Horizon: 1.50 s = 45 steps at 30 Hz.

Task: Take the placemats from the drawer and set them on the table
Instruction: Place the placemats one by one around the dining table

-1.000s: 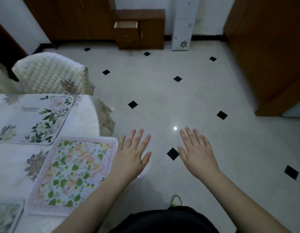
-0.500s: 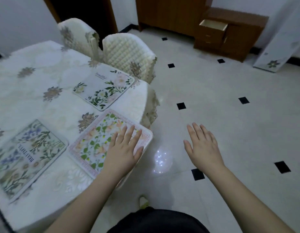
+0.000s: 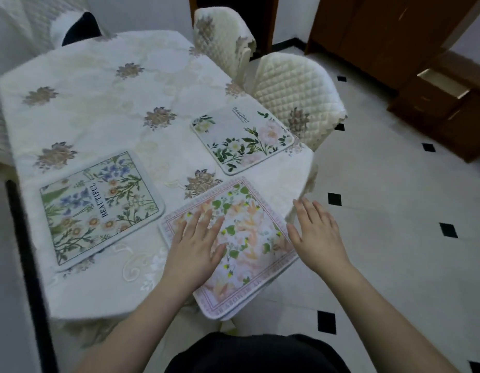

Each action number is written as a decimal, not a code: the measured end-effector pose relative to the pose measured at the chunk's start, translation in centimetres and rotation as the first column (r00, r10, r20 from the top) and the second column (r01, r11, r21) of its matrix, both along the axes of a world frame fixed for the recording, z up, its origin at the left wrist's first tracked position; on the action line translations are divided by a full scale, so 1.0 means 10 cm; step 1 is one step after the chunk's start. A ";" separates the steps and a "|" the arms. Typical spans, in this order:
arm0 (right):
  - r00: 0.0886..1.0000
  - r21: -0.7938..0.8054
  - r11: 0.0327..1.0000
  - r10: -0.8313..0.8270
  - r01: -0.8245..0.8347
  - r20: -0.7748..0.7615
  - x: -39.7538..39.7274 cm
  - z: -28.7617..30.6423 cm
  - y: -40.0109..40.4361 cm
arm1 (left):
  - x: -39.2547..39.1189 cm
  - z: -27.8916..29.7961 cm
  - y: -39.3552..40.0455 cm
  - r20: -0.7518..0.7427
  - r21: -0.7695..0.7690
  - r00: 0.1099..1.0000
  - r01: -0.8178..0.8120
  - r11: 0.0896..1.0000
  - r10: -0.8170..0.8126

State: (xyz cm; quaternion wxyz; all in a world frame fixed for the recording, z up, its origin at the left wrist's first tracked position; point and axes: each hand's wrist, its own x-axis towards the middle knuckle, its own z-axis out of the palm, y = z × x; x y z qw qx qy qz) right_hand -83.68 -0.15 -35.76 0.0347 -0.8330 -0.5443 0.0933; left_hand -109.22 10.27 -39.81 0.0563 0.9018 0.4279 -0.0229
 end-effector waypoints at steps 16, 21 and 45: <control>0.882 -0.236 0.850 0.461 -0.471 -0.100 -0.06 -0.76 0.95 | -0.18 -0.62 -0.08 -0.126 -0.139 0.913 -0.404 0.904 0.389; 0.782 -0.240 0.746 0.608 -0.621 -0.136 0.06 -0.92 1.07 | 0.05 -0.67 -0.20 -0.148 -0.176 0.843 -0.537 0.825 0.518; 0.719 -0.268 0.680 0.691 -0.683 -0.078 0.54 -1.01 0.88 | 0.04 -0.73 -0.66 -0.086 -0.208 0.689 -0.719 0.664 0.719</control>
